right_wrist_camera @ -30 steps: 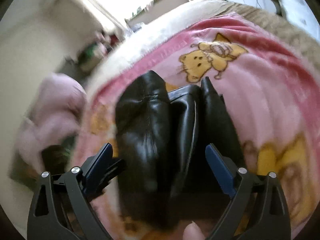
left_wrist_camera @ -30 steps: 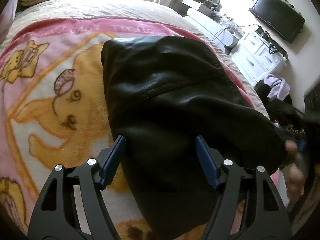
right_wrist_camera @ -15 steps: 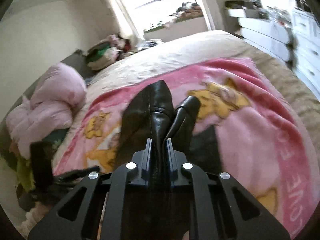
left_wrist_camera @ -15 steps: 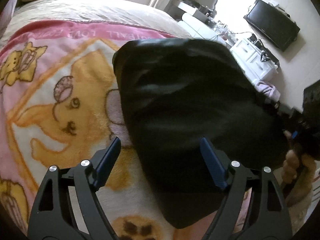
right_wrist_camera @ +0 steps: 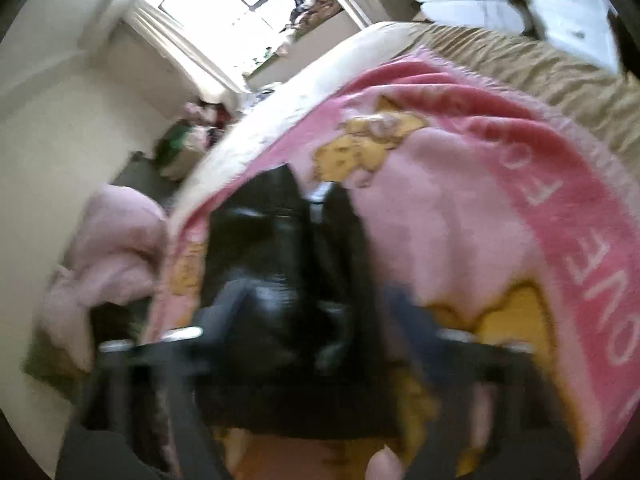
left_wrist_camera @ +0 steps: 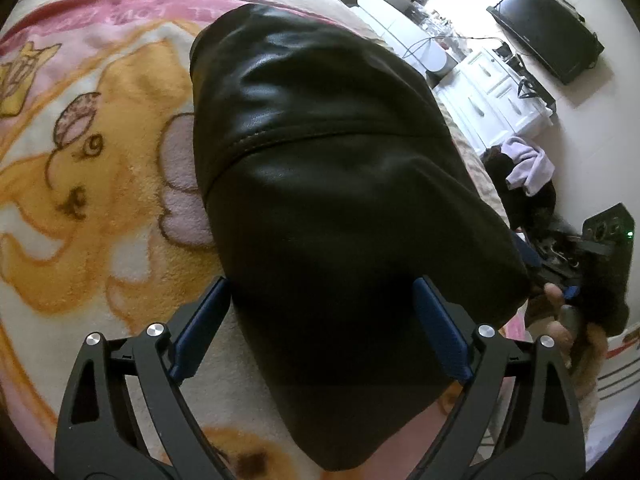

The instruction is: Fold large clothes

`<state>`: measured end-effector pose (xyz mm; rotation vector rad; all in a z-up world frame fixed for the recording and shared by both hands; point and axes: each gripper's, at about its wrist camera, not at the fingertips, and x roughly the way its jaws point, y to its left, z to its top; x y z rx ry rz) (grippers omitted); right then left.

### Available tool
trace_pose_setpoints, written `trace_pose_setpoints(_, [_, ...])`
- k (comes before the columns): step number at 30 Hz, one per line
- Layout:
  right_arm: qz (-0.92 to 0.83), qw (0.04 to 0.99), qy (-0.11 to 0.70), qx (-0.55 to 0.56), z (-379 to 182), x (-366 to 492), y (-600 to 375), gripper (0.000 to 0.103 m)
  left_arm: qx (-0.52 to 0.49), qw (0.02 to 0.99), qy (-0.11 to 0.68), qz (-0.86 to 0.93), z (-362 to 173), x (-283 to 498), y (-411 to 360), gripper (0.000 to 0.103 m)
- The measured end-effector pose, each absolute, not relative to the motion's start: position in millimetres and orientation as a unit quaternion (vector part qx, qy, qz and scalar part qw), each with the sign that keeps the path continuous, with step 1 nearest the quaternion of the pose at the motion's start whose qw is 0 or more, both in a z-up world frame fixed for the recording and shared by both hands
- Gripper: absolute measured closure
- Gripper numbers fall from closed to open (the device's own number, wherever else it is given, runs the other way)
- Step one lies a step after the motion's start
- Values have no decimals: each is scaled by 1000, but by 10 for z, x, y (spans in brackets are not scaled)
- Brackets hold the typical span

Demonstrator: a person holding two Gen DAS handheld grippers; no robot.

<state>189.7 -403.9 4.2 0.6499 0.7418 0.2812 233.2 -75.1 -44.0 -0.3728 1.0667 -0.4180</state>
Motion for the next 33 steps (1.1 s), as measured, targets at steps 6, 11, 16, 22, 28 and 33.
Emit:
trace_pose_setpoints(6, [160,855,415,267,-93,2051,-3666,81,-171,825,502,-195,-381,2314,-756,18])
trace_pose_setpoints(11, [147,891,369,222,265,1667,-3599,82,-161,832,491,-202,-262,2298,-771,14])
trace_pose_setpoints(16, [98,874,415,233,-280,1663,-3823,76,-165,816,517,-202,-453,2353,-860,11])
trace_pose_setpoints(22, [109,855,409,300,-448,1601,-4032,34,-161,812,522,-206,-460,2364,-922,9])
trace_pose_setpoints(28, [135,832,443,304,-591,1686,-4027,28,-150,814,523,-205,-455,2372,-940,9])
trace_pose_setpoints(33, [151,816,451,329,-716,1753,-3917,50,-137,817,523,-201,-468,2374,-978,9])
